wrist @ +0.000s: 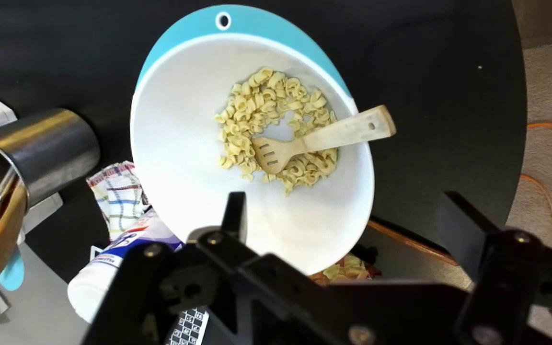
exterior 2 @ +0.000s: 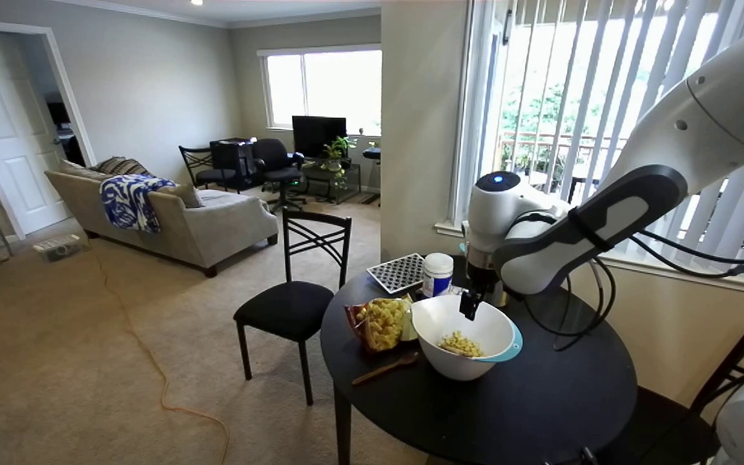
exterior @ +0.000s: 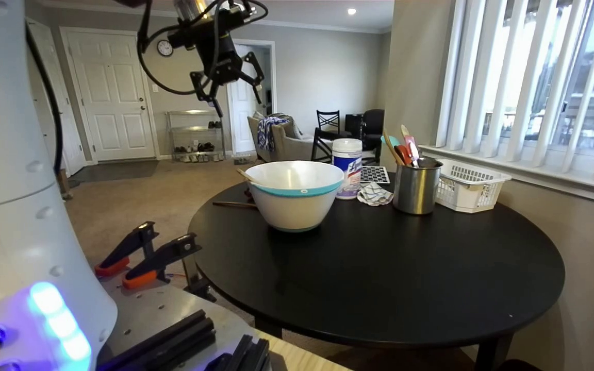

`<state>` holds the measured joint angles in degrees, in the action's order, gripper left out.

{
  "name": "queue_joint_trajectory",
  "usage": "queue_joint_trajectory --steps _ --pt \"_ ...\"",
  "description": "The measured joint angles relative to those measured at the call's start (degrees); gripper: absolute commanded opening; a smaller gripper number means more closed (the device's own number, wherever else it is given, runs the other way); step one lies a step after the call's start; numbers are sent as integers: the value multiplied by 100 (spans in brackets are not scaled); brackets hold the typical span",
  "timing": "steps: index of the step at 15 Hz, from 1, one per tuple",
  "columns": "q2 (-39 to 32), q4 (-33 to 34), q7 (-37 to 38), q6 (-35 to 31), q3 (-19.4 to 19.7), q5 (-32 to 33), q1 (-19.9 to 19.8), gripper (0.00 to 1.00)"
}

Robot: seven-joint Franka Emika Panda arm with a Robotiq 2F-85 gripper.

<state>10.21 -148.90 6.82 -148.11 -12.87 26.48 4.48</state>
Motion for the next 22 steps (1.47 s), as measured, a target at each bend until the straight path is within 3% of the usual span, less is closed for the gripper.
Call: queue_joint_trajectory --steps 15,19,22 --pt "-52 22 11 -60 58 77 1 100" --pt "-78 -61 331 -369 60 724 -70 100" --pt "-136 -246 1010 -878 13 1892 -287 100"
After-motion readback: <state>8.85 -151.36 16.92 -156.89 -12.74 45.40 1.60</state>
